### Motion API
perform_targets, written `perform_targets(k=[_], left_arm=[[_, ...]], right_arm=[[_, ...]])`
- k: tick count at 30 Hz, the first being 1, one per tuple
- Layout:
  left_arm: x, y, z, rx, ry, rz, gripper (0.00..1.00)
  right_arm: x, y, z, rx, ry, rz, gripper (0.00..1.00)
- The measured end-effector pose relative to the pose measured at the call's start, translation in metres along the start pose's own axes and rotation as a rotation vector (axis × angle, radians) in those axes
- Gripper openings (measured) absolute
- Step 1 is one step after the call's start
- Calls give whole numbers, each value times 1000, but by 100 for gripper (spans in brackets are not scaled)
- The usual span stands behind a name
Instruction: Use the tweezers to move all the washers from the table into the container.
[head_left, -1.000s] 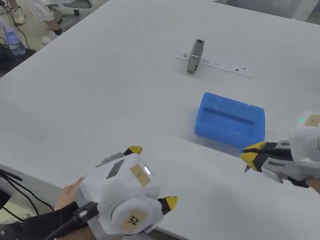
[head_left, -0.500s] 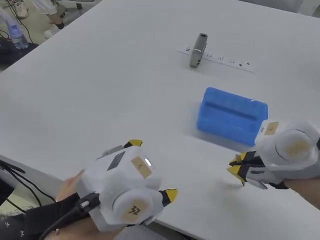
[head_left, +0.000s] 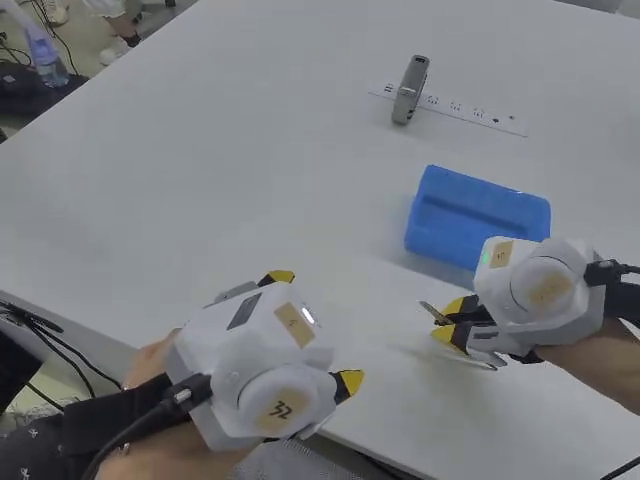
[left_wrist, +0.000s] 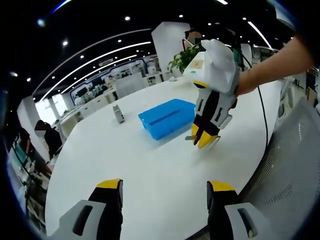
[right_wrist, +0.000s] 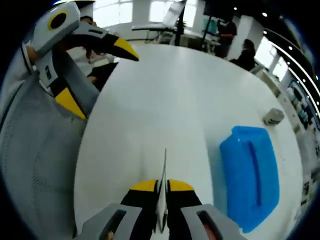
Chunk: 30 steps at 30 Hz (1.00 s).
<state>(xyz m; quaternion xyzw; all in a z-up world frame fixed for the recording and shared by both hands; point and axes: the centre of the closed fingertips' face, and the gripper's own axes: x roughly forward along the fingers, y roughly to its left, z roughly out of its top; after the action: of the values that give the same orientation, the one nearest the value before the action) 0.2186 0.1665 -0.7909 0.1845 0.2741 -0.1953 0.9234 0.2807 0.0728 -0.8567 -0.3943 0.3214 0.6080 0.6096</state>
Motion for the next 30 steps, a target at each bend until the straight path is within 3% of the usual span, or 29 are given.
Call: perform_targets(k=[9,12,15,19,22,23,24,27,30], left_arm=[[0,1,0,-1,2,2,69],[0,1,0,0,1,3,69],[0,0,0,-1,3,1,69],[0,0,0,2,3,1,69],[0,0,0,-4,2,1,70],[0,1,0,-5,2,1,70],[0,1,0,-15,0,-1,71],[-1,3,3,-51,-16,-5,73],[-2,2,7,-61,-38,-14,78]], right_arm=[[13,4,-5,-71,52,17,3],[9,5,-4,-50,49,11,6],[0,3,-1,10,14,-11,8],[-26,2,-3,158,-53,-88,13],[-53,4,-7,338,-152,-161,18],[-56,4,-7,361,-166,-172,20],[-69,5,-9,456,-217,-215,21],[-91,1,-17,583,-290,-307,31],[-111,-1,-19,673,-348,-364,40]])
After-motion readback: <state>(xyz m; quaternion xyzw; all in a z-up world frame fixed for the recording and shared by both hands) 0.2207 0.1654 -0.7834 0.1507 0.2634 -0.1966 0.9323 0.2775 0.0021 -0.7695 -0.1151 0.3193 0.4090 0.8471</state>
